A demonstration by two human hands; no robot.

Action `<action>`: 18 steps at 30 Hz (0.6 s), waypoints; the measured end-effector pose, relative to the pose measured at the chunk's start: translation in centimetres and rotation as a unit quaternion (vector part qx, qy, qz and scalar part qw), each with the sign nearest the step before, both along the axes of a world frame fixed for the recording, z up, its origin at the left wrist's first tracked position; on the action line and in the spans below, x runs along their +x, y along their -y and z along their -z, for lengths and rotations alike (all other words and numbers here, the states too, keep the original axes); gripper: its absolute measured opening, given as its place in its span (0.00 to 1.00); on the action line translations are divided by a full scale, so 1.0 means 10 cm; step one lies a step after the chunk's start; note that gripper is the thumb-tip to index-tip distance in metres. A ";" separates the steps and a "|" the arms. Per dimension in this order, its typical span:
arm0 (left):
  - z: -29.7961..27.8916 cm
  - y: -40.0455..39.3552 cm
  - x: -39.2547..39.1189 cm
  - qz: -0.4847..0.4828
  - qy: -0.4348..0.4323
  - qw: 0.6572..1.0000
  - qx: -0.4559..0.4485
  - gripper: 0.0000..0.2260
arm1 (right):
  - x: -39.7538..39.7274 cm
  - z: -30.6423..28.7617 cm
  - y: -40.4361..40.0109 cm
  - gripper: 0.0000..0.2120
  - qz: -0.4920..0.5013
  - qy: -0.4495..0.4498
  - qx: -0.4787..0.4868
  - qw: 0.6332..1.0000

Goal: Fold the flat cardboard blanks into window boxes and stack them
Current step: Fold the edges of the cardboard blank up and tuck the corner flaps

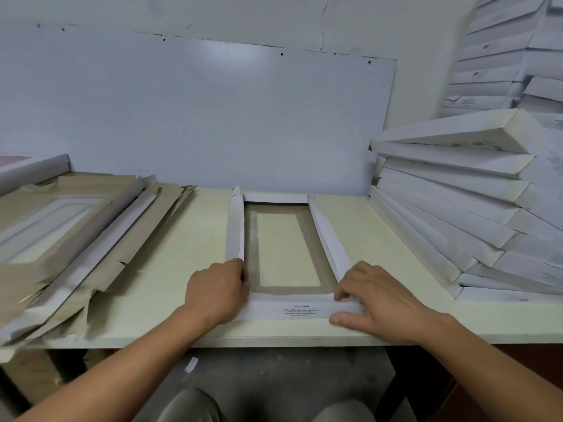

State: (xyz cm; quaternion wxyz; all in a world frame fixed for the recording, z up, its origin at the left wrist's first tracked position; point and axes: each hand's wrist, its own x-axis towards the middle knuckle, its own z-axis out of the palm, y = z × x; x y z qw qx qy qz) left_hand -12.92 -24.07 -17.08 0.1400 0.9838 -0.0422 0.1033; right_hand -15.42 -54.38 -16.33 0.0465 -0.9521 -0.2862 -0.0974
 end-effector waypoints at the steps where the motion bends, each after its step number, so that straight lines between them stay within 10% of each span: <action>1: 0.02 0.00 0.01 -0.001 0.010 1.000 0.016 0.06 | -0.01 0.01 -0.01 0.15 -0.007 -0.009 -0.009 1.000; 8: 0.09 0.01 -0.06 0.069 0.147 0.977 0.135 0.15 | -0.01 0.06 -0.14 0.12 0.007 -0.053 -0.057 0.997; 18: -0.04 -0.05 -0.29 0.342 -0.046 0.937 0.053 0.09 | -0.03 0.12 -0.30 0.15 -0.049 -0.110 0.015 0.993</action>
